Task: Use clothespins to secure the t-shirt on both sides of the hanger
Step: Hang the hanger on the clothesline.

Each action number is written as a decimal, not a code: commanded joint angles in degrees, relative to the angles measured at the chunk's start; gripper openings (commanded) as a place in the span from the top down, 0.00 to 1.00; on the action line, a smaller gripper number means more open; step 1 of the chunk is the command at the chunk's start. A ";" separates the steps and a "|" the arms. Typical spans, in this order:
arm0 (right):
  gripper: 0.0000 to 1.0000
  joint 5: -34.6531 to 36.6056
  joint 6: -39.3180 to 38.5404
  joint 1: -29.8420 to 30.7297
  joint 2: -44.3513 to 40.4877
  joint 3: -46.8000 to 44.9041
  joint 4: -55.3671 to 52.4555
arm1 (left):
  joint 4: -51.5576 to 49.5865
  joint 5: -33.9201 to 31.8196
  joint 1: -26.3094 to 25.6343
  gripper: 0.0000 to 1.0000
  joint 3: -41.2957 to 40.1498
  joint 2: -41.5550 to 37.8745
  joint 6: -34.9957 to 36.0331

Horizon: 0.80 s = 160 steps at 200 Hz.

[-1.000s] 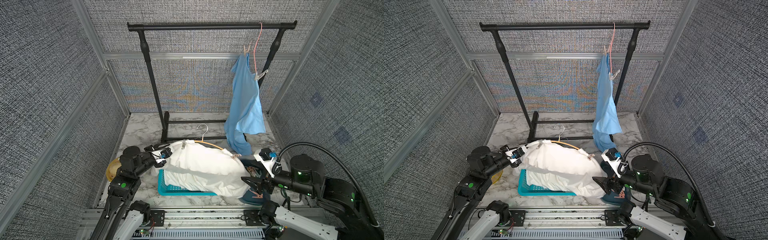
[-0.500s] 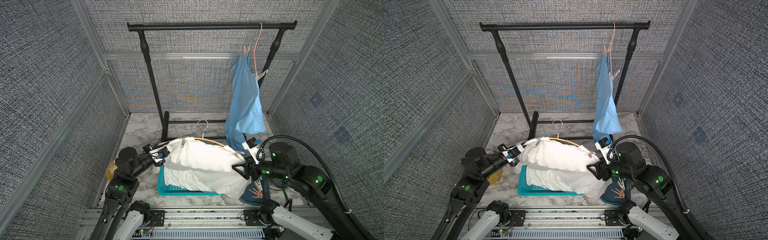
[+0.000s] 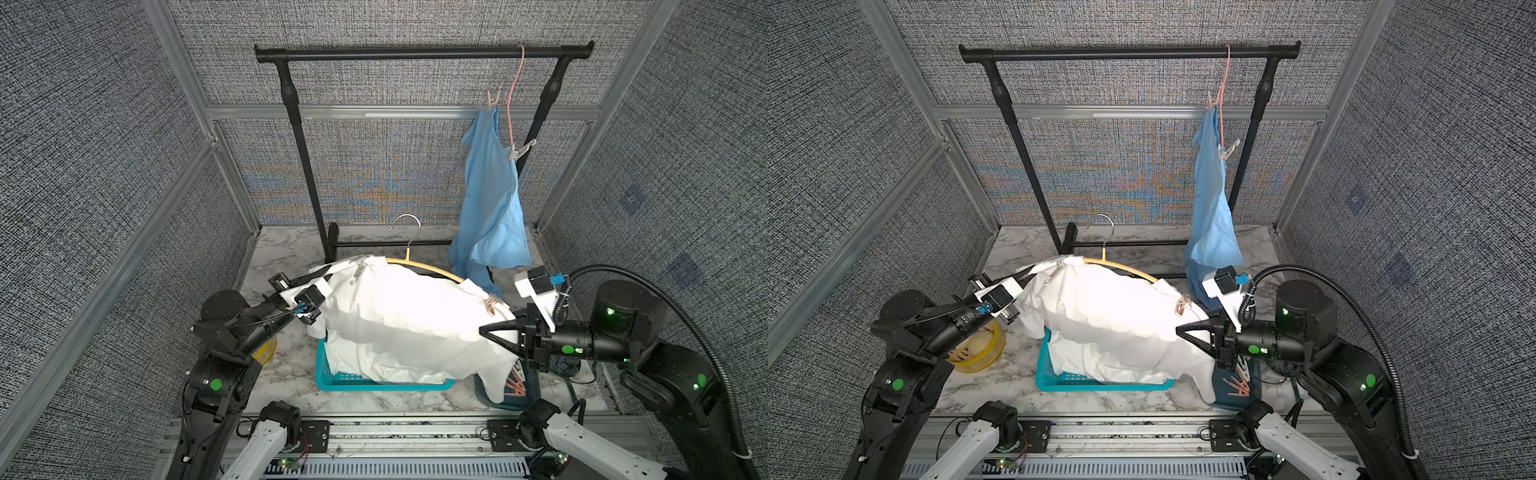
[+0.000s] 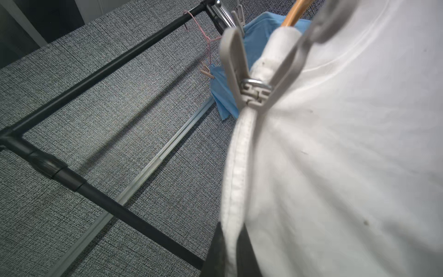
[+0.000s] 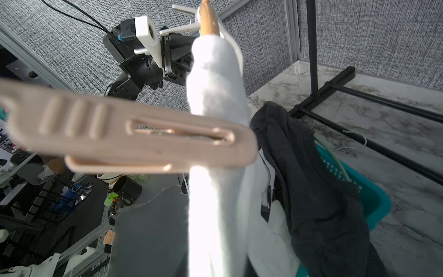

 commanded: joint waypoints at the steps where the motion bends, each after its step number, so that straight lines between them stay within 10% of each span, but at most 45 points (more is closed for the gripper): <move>1: 1.00 -3.39 -2.30 0.08 2.49 5.95 -0.17 | 0.13 1.60 -0.05 1.00 4.32 2.09 -1.29; 81: 1.00 -1.35 1.77 0.10 14.51 29.45 0.98 | 2.13 0.50 -0.07 1.00 22.99 14.48 -5.19; 160: 1.00 5.67 4.50 0.02 19.61 40.04 5.89 | 10.82 -4.60 -0.07 0.33 19.14 15.06 -12.67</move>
